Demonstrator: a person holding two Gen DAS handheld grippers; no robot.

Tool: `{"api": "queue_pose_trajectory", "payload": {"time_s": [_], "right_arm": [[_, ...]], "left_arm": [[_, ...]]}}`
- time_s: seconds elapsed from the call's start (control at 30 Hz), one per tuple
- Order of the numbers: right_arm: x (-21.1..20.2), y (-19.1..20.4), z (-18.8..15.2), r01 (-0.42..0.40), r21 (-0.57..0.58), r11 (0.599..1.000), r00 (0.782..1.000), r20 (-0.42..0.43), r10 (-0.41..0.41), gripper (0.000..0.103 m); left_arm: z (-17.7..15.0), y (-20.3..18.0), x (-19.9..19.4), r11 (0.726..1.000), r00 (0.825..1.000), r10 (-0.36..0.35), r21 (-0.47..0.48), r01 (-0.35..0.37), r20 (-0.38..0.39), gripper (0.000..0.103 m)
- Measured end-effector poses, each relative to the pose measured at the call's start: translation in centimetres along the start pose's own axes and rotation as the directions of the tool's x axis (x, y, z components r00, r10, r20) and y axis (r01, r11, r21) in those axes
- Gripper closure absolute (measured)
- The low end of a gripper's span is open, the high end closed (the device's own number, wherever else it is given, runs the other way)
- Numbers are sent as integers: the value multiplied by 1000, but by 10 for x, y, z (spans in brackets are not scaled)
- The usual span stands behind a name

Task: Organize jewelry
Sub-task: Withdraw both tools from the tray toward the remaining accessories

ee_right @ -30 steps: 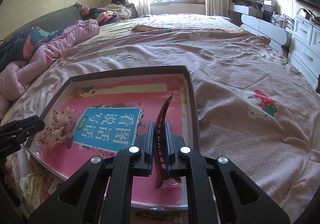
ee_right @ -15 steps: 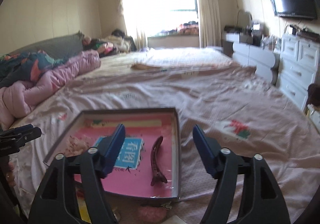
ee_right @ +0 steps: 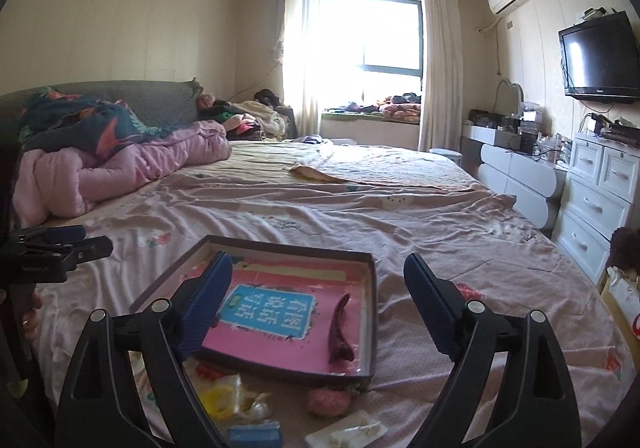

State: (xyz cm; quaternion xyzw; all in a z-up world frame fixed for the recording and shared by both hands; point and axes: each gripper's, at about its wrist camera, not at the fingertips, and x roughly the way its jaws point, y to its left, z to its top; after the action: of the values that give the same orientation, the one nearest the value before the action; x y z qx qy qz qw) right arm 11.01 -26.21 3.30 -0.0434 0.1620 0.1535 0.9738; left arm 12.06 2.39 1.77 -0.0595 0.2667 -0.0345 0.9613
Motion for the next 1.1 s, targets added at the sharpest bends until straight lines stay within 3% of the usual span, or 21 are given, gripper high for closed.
{"api": "queue_pose_trajectory", "payload": {"time_s": [0.57,1.1], "right_arm": [[-28,28,-27,-79,-24,997,994,-77,77,18],[-23,52,-53,-145,-44,989,974,-180,134,18]], "left_arm": [[-31,2,-25,1000,1000,2,11,-2,-24,12],[-55,-10,-31,998,998,-4,58,8,-70,12]]}}
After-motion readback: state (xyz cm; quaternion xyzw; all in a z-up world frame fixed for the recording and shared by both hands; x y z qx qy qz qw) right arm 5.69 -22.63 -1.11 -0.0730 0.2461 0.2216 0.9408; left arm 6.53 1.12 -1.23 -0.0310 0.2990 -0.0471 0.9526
